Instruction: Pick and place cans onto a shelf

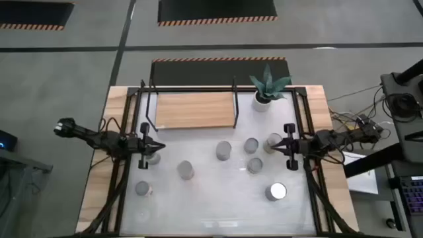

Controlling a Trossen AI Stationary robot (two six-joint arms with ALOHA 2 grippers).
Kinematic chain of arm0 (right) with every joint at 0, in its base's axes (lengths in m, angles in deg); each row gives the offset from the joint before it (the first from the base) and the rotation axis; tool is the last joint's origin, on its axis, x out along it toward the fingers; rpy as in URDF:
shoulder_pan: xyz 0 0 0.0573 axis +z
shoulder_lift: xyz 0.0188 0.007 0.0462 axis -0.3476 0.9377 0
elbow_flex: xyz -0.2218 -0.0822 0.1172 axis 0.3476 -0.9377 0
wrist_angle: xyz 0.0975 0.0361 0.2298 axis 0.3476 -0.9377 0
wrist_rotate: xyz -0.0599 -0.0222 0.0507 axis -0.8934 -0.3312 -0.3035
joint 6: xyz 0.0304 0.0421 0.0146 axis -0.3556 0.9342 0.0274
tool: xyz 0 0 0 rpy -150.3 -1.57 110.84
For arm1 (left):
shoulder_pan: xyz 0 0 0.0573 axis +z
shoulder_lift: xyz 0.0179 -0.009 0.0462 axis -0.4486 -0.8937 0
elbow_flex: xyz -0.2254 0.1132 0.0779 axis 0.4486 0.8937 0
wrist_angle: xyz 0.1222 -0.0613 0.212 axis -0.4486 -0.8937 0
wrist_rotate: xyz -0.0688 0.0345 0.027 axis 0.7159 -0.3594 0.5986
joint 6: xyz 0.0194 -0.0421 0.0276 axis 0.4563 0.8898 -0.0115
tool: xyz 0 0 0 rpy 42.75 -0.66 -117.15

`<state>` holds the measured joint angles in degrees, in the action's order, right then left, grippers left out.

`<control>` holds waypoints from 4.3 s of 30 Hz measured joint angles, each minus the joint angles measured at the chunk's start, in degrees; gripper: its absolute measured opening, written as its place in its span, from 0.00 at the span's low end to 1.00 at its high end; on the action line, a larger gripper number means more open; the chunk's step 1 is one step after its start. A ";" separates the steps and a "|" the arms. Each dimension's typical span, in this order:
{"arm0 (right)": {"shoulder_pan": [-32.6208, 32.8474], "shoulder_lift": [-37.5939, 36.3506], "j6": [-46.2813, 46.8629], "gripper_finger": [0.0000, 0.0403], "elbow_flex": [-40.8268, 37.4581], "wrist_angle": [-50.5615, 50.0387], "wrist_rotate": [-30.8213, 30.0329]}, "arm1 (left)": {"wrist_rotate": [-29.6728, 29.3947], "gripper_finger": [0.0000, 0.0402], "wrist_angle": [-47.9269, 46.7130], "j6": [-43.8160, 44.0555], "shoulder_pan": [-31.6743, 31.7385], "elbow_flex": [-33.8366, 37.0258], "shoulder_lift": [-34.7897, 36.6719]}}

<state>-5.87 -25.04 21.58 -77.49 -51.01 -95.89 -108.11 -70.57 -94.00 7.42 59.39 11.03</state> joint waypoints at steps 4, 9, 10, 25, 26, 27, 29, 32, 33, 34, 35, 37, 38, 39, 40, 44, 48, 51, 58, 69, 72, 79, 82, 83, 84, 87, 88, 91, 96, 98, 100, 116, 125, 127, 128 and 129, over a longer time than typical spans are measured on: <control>0.01 -0.01 0.00 0.02 0.01 0.00 0.00 | 0.01 0.00 0.00 0.00 0.01 0.00 0.00; 0.00 0.00 0.00 0.02 0.01 0.00 0.00 | 0.00 0.00 0.01 0.00 0.01 0.00 -0.01; 0.01 -0.01 0.00 0.02 -0.01 0.00 0.01 | 0.01 0.00 0.00 0.00 -0.01 0.01 0.00; 0.01 0.01 0.00 0.02 0.01 0.00 0.01 | 0.00 0.00 -0.01 0.00 0.01 0.01 -0.01; 0.01 0.01 0.00 0.02 0.01 0.01 0.01 | 0.00 0.00 0.01 0.00 0.01 0.01 0.00; -0.01 -0.01 0.00 0.02 0.01 0.00 0.01 | 0.01 0.00 0.00 0.00 0.00 0.01 0.00; 0.01 -0.01 0.00 0.02 0.01 0.00 0.01 | 0.00 0.00 -0.01 0.00 -0.01 0.01 0.00; 0.01 0.00 0.00 0.02 0.01 0.00 0.01 | 0.00 0.00 -0.01 0.00 0.01 0.01 0.00; 0.01 0.00 0.00 0.02 0.00 0.00 0.00 | 0.00 0.00 0.01 0.00 -0.01 0.01 -0.01; -0.01 -0.01 0.00 0.02 0.01 0.00 0.01 | 0.00 0.00 0.00 0.00 0.01 0.01 0.00; 0.00 0.00 0.00 0.02 0.00 0.00 0.01 | 0.00 0.00 0.01 0.00 0.00 0.01 -0.01; -0.01 0.01 0.00 0.02 -0.01 0.00 -0.01 | 0.00 0.00 -0.01 -0.01 0.01 0.01 -0.01; -0.01 0.01 0.00 0.02 -0.01 0.00 -0.01 | 0.01 0.00 0.00 0.00 0.00 0.01 0.00; 0.00 0.01 0.00 0.02 0.00 0.00 0.01 | 0.00 0.00 -0.01 0.00 -0.01 0.01 -0.02; 0.01 0.01 0.00 0.02 0.01 0.00 0.01 | 0.00 0.00 0.00 -0.01 0.01 0.01 0.00; -0.01 -0.01 0.00 0.02 -0.01 0.00 0.01 | 0.00 0.00 -0.01 0.00 0.00 0.01 0.00; 0.00 0.00 0.00 0.02 0.01 0.00 0.00 | 0.00 0.00 0.01 0.00 0.01 0.01 -0.02; -0.01 0.01 0.00 0.02 0.01 0.00 0.00 | 0.00 0.00 0.01 0.00 0.01 0.01 -0.02; -0.01 0.01 0.00 0.02 0.01 0.00 0.01 | 0.00 0.00 -0.01 0.00 0.01 0.01 -0.02; 0.01 0.01 0.00 0.02 0.01 0.00 0.01 | 0.02 0.00 0.01 0.00 0.01 0.01 -0.02; 0.00 0.01 0.00 0.02 0.00 0.02 0.00 | 0.01 0.00 0.00 0.00 -0.01 0.01 0.00; -0.23 0.31 18.48 0.02 -0.01 4.70 -0.82 | 0.02 0.00 3.84 3.64 -0.01 0.05 -0.34; -0.27 1.73 21.78 0.02 -0.01 4.78 -1.64 | 0.00 0.00 12.81 8.04 0.01 0.05 -0.57; -0.25 2.64 21.88 0.02 0.01 5.35 -1.59 | 0.00 0.00 15.53 8.14 0.01 0.05 -0.59; -0.25 3.61 21.86 0.02 0.01 6.30 -1.62 | 0.00 0.00 18.02 7.71 0.01 0.05 -0.59; -0.25 7.46 21.06 0.02 0.01 12.31 -4.07 | 0.00 0.00 25.05 6.43 -0.01 0.05 -0.52; -0.25 8.96 20.59 0.02 0.01 14.32 -5.76 | 0.00 0.00 27.18 6.39 0.01 0.05 -0.52; -0.27 13.74 18.50 0.02 0.30 20.44 -10.09 | 0.00 0.00 31.63 6.37 0.01 0.03 -0.52; -0.25 21.08 17.01 0.02 7.22 17.99 -10.65 | 0.00 0.00 34.86 5.84 -0.01 0.03 -0.52; -0.25 23.77 17.20 0.02 11.30 15.20 -10.63 | 0.00 0.00 35.36 5.84 0.00 0.03 -0.52; -0.25 26.83 17.30 0.02 15.66 11.74 -10.67 | -0.01 0.00 35.26 5.84 0.00 0.03 -0.58; -0.25 51.93 20.08 0.02 47.98 -16.79 -10.56 | -0.21 0.00 38.39 6.39 0.01 0.03 -1.27; -0.27 63.27 21.86 0.02 59.31 -27.91 -10.57 | -0.23 0.00 39.32 7.79 0.01 -0.32 -5.05; -0.40 65.63 23.12 0.02 61.42 -30.82 -10.53 | -1.32 0.00 39.64 7.58 0.01 -1.65 -6.70; -0.60 66.73 23.60 0.02 62.41 -31.62 -10.51 | -2.75 0.00 39.70 7.56 0.01 -2.58 -7.88; -0.78 67.75 23.97 0.02 63.38 -32.45 -10.49 | -3.54 0.00 39.73 7.52 0.01 -3.52 -9.30</control>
<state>-6.65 42.71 45.55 -14.11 -83.46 -106.39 -111.66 -30.85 -86.48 7.43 55.87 1.73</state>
